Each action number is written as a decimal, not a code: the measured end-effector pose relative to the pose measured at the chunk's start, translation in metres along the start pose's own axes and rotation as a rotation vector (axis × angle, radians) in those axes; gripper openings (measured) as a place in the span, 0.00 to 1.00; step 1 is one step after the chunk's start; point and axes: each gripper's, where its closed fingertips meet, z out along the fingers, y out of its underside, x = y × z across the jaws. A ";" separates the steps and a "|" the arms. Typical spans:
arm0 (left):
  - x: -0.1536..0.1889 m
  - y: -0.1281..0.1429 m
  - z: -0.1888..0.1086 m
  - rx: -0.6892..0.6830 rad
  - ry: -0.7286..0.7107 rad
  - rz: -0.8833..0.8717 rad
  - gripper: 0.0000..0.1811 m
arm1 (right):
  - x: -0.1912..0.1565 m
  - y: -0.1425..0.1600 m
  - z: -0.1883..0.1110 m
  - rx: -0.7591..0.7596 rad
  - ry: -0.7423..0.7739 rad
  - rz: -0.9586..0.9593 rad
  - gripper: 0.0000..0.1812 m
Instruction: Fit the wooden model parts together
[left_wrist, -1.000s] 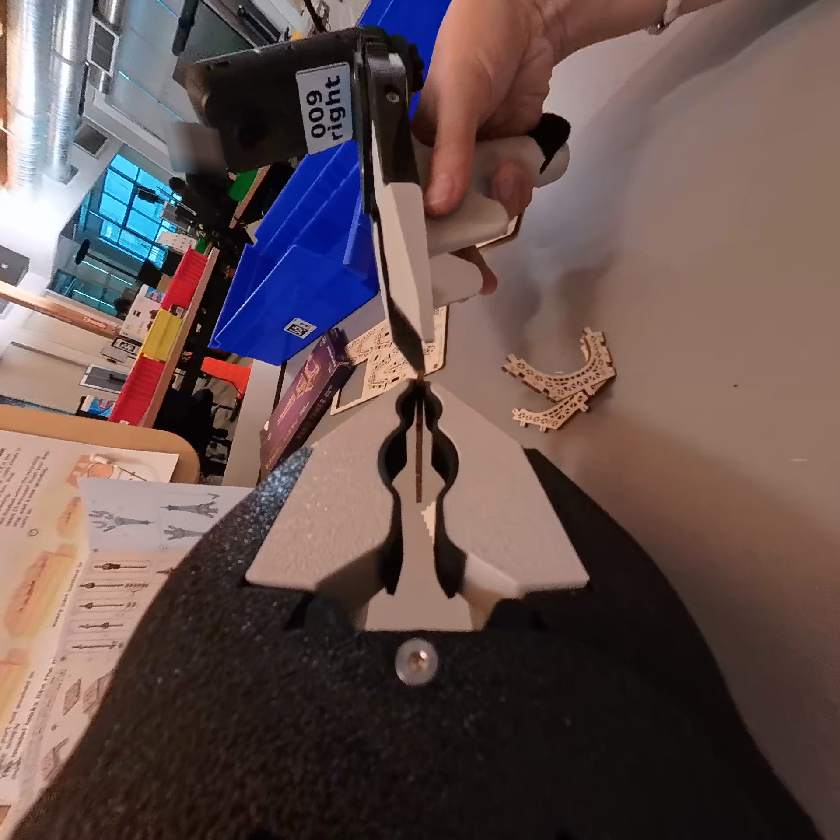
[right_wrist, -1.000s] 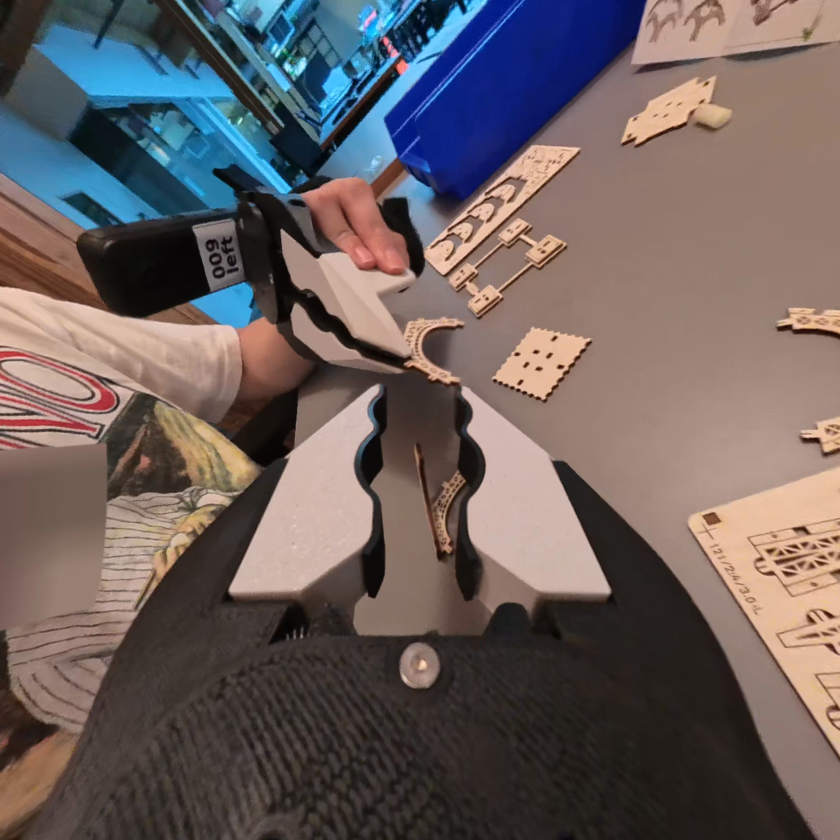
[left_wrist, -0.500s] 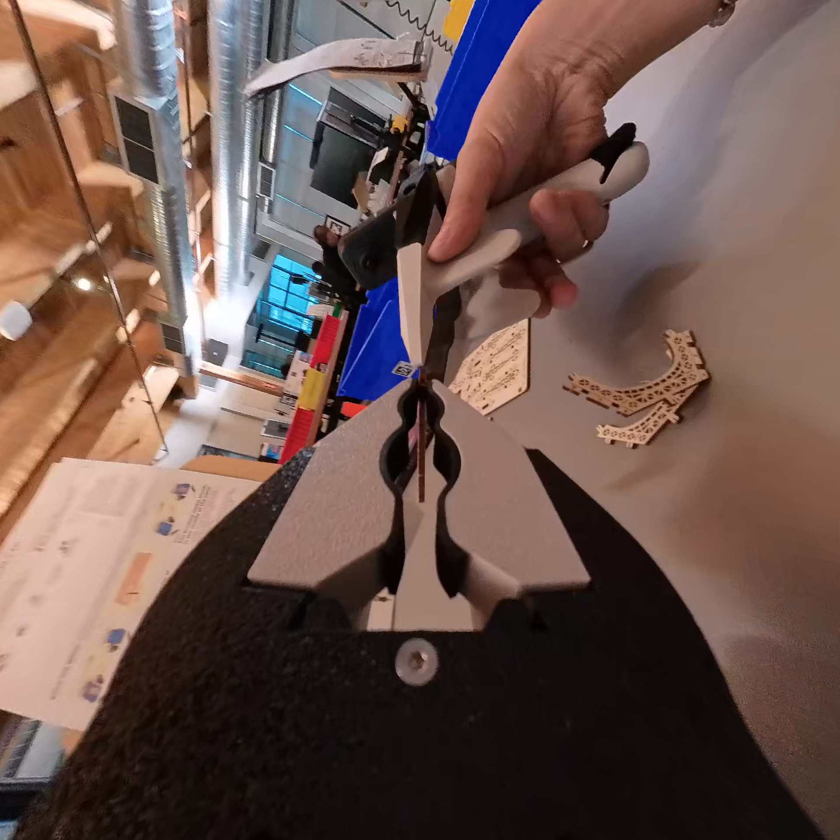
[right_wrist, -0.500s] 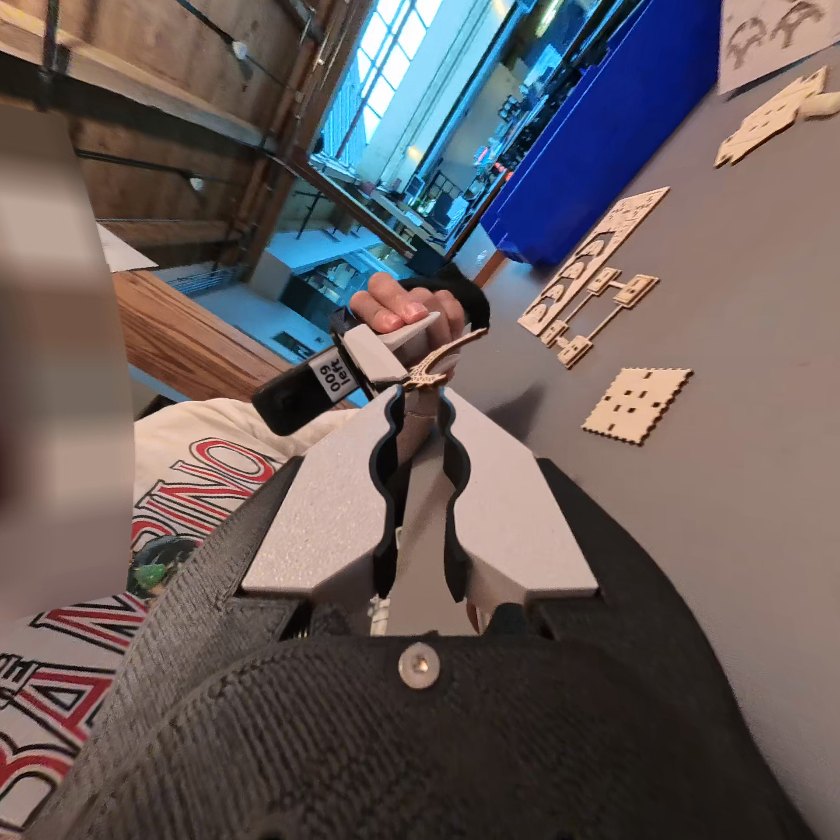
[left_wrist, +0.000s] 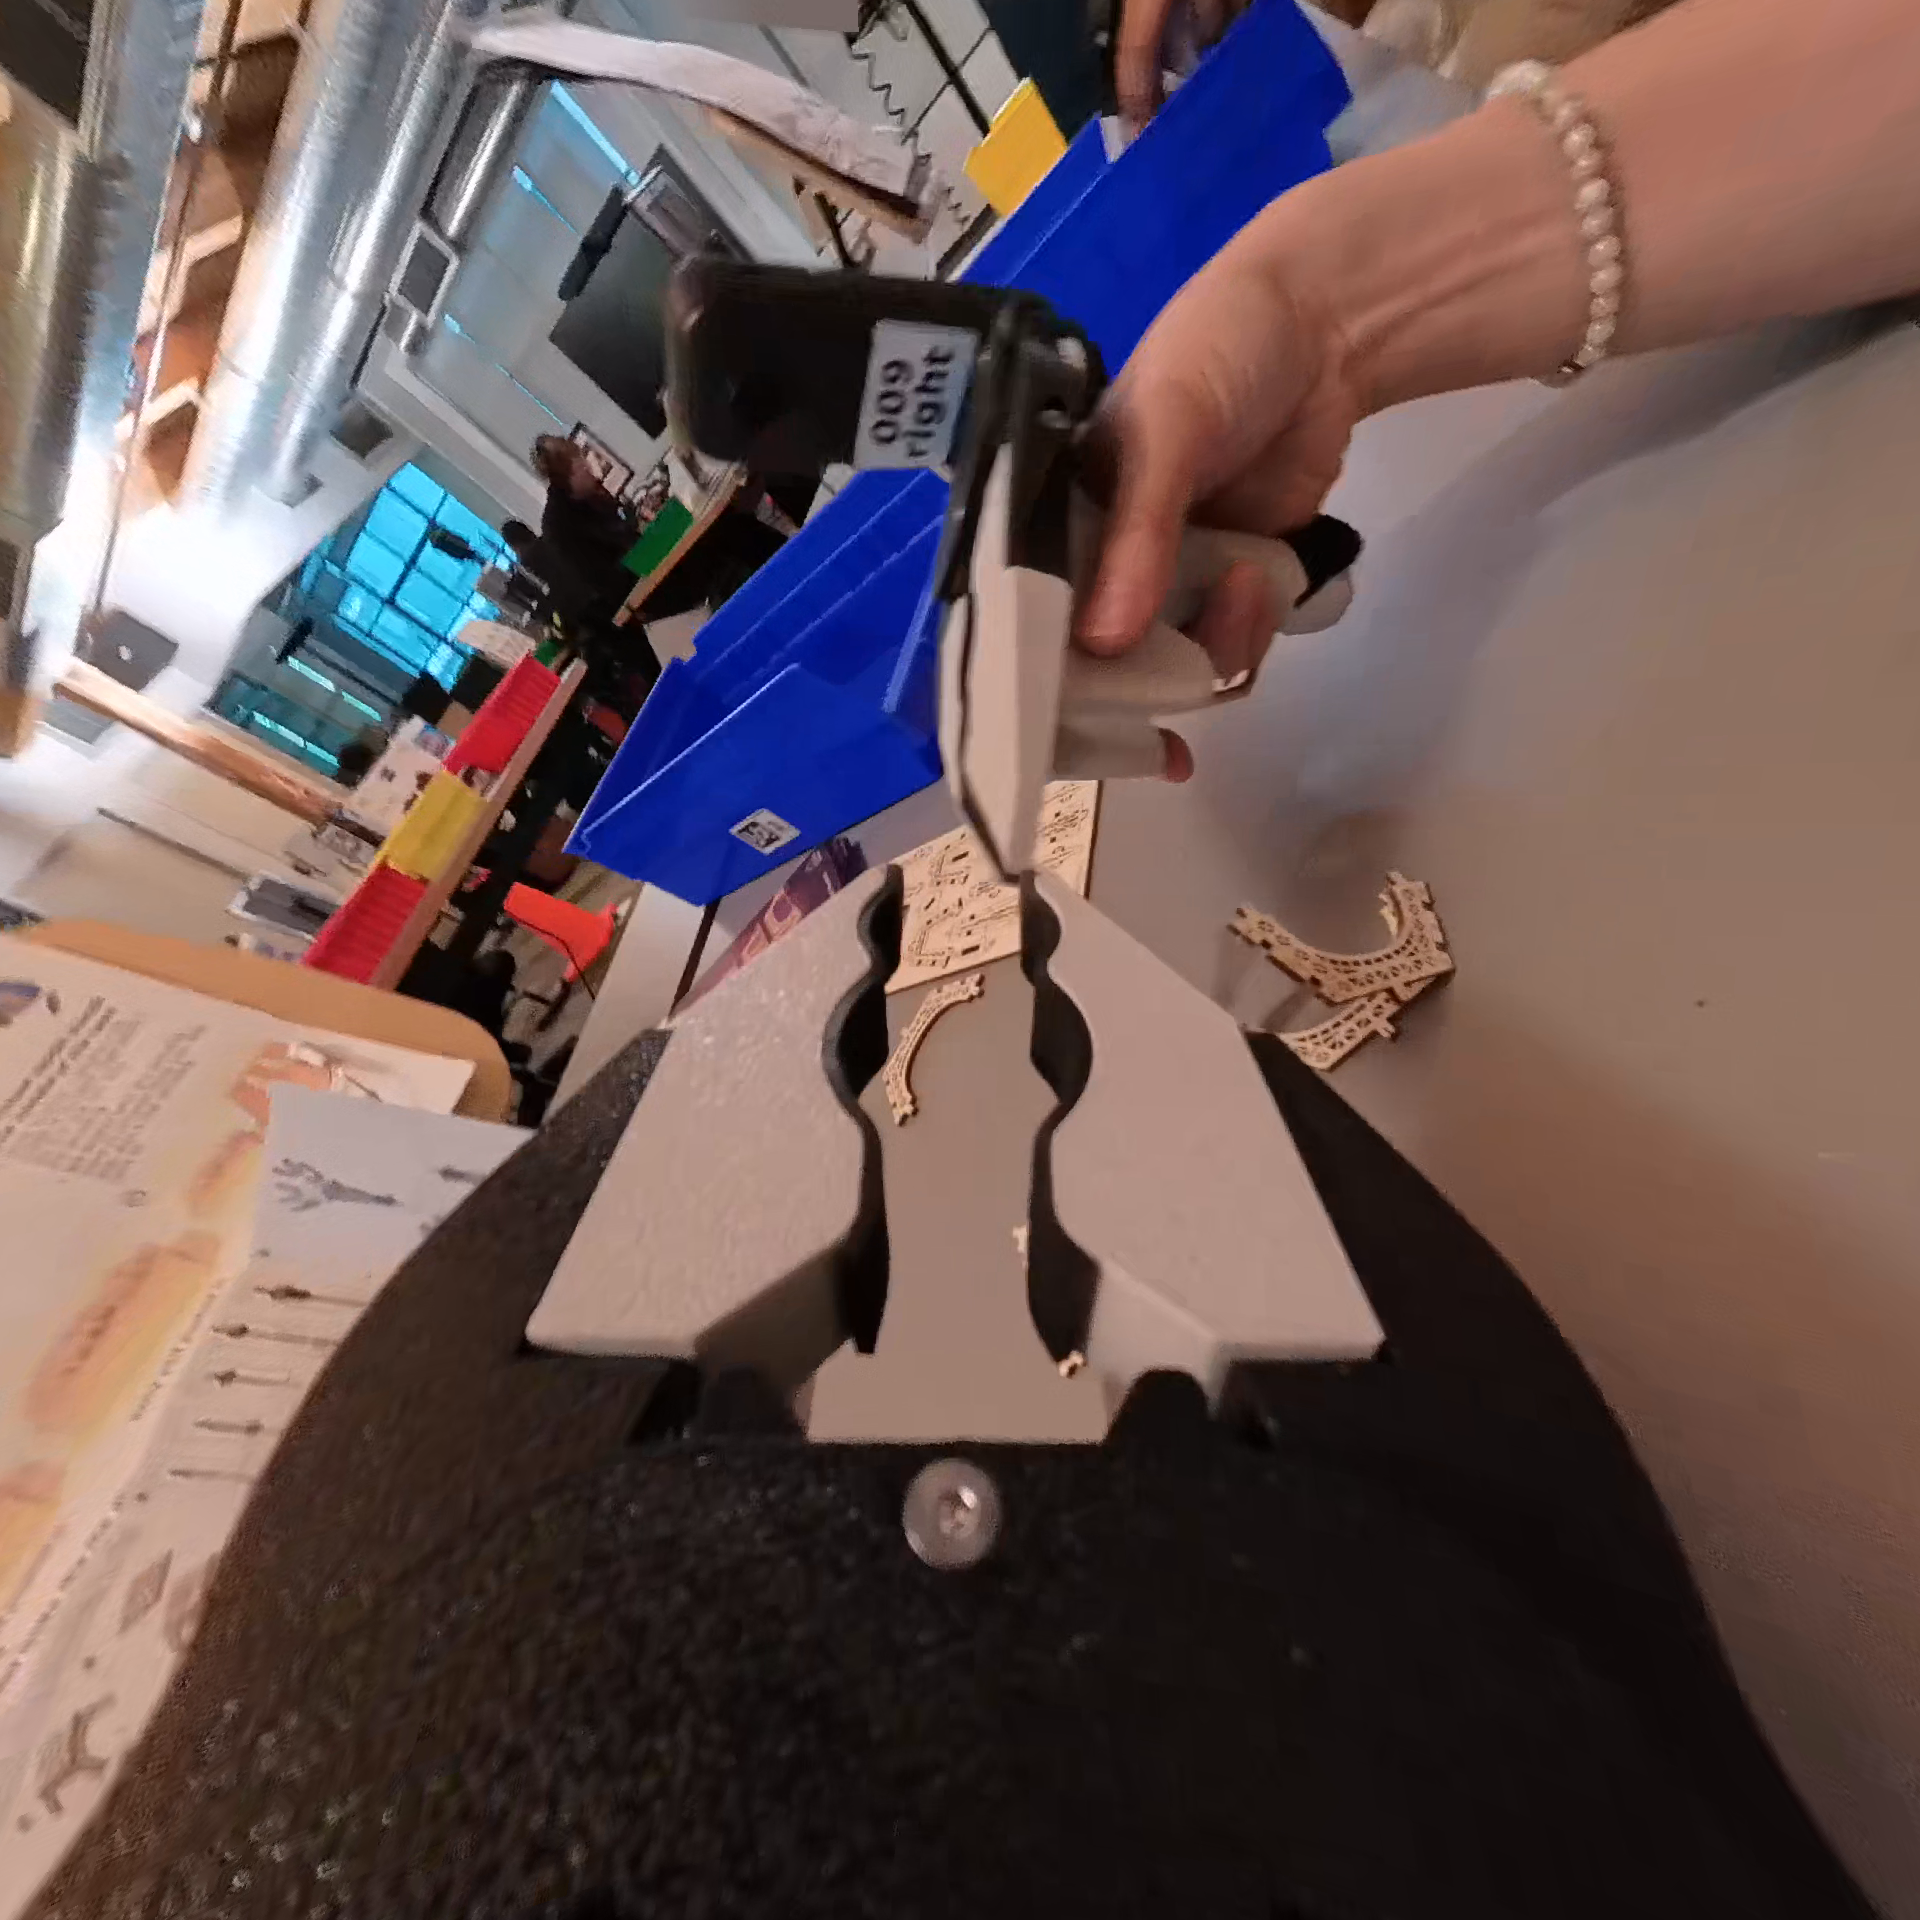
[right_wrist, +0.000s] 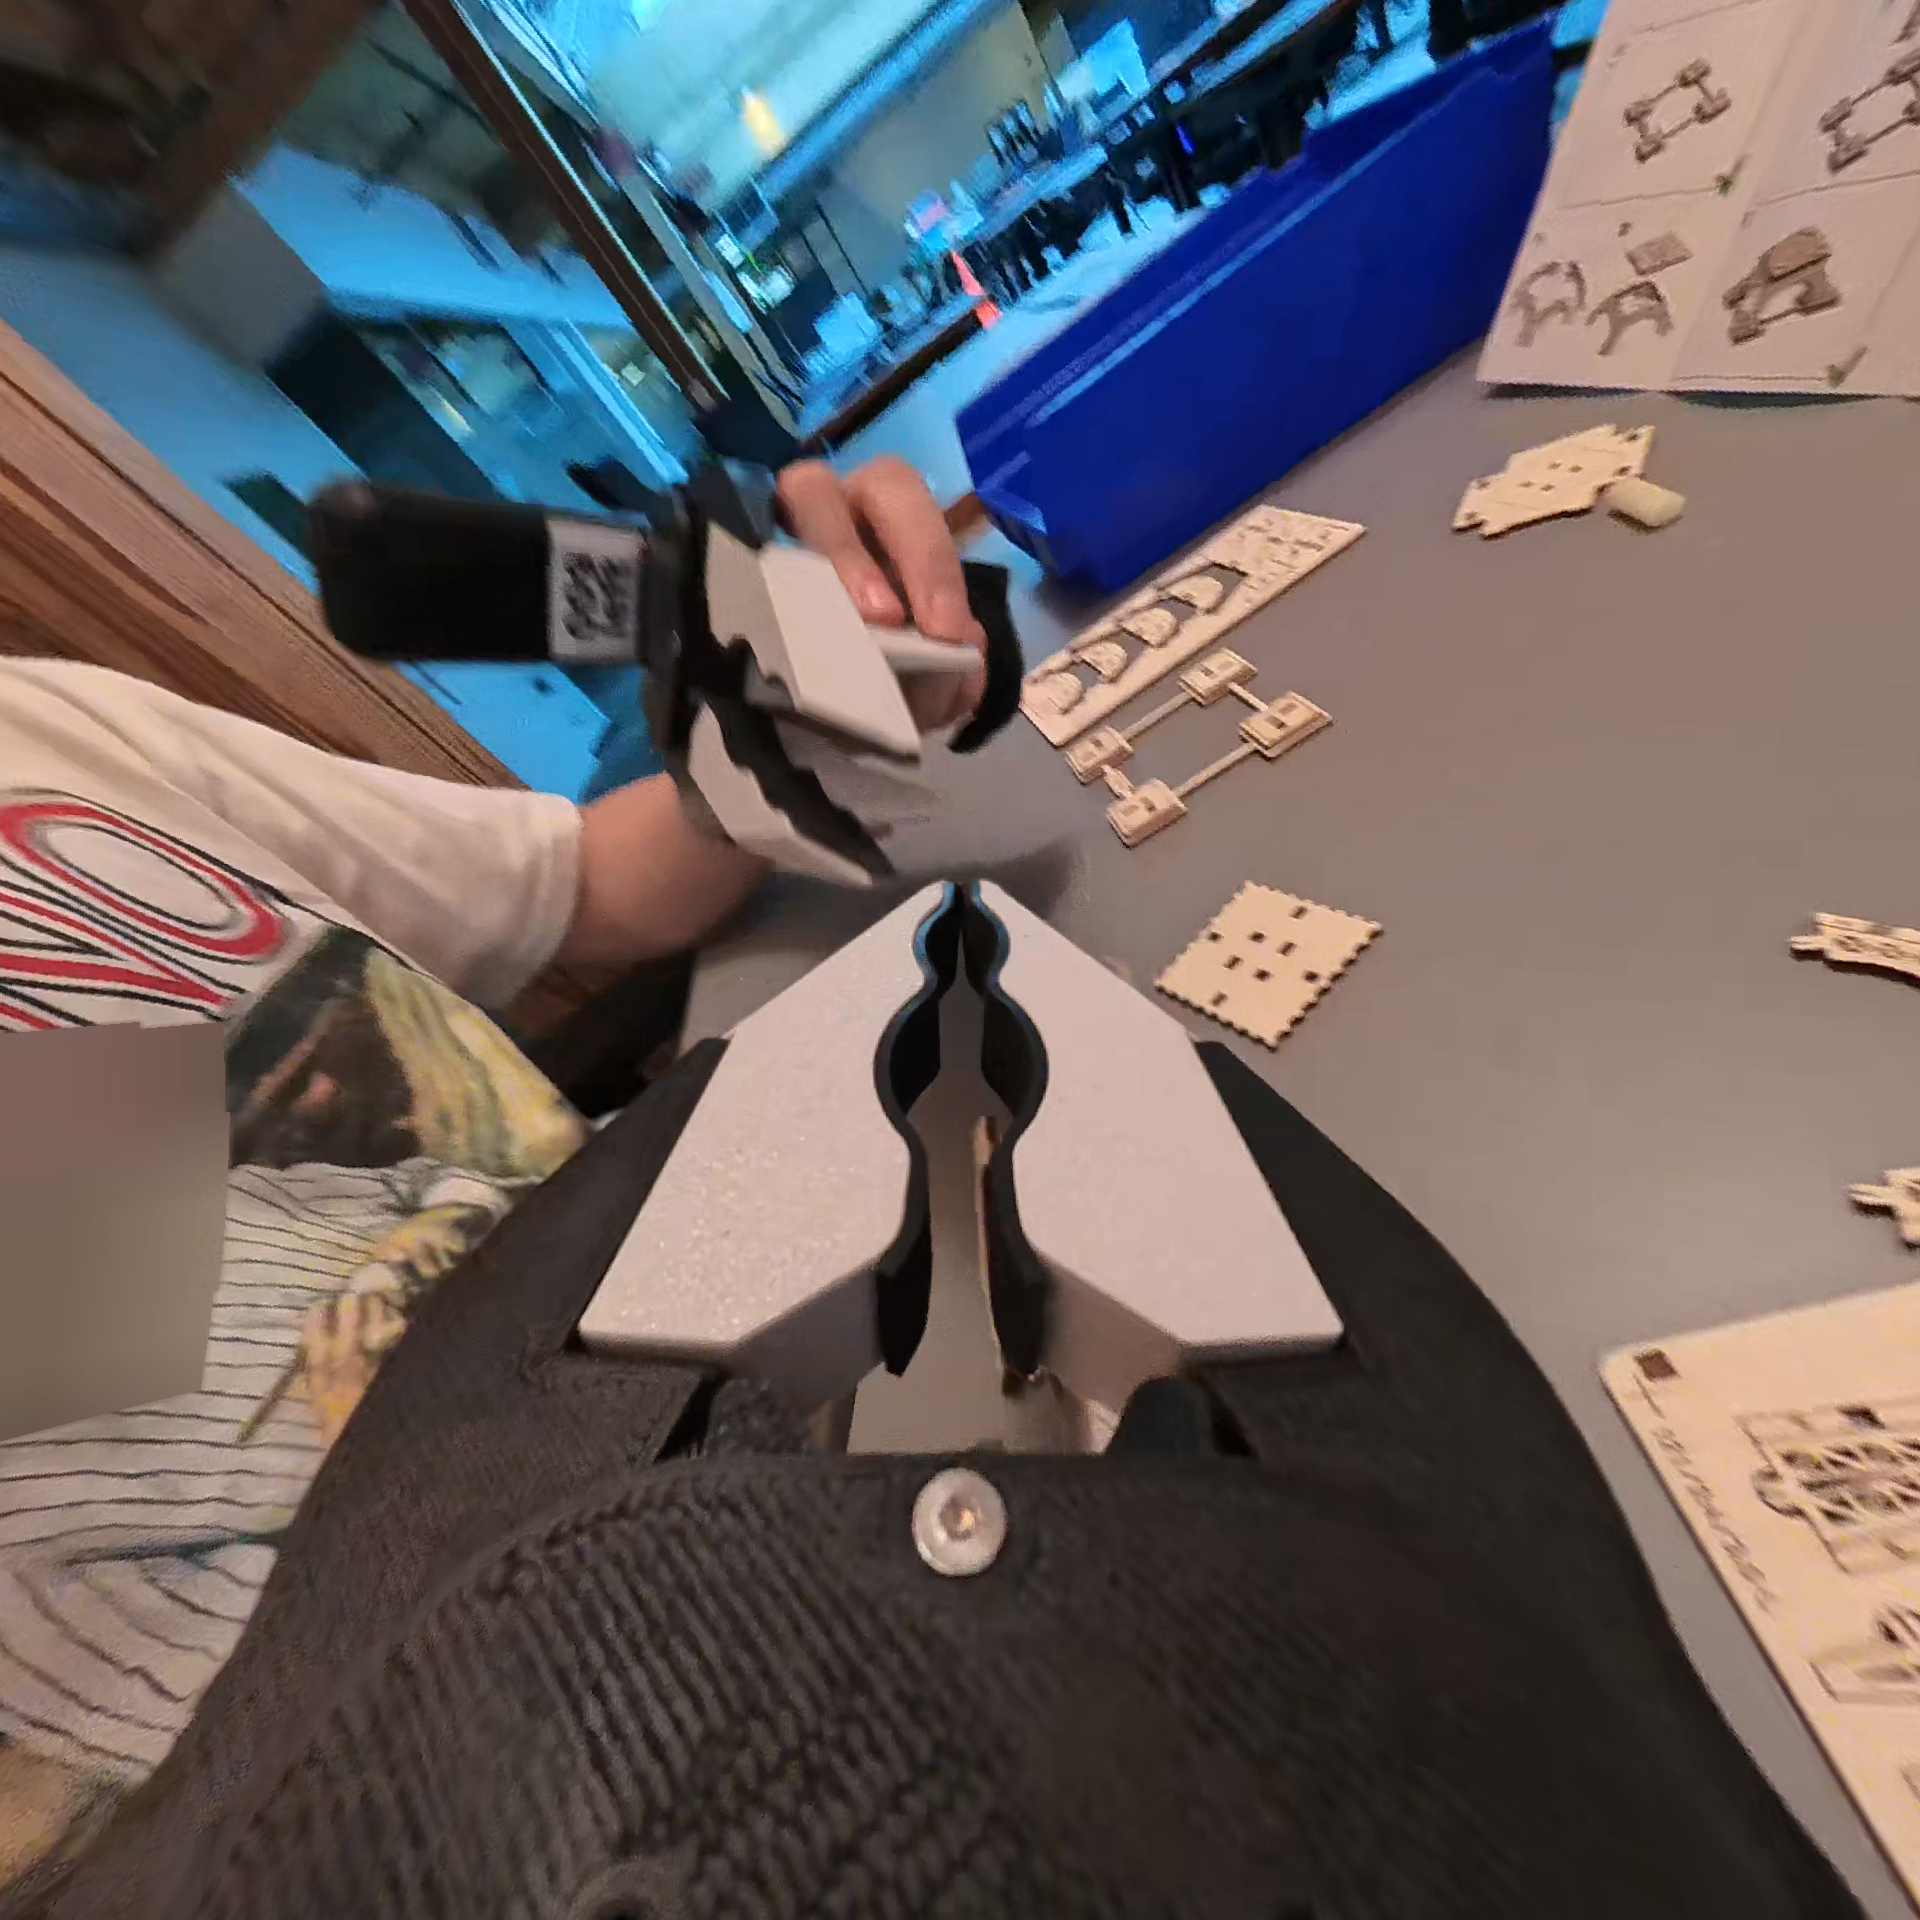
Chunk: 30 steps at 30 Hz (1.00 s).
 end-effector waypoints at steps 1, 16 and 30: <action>-0.004 0.002 -0.002 -0.013 0.006 -0.033 0.09 | 0.003 0.002 0.000 -0.022 0.034 -0.017 0.00; 0.032 0.051 0.021 -0.390 0.336 -0.137 0.09 | 0.043 0.058 -0.110 -0.389 0.520 0.050 0.17; 0.029 0.027 0.054 -0.377 0.416 -0.094 0.07 | 0.047 0.113 -0.097 -0.811 0.476 -0.360 0.12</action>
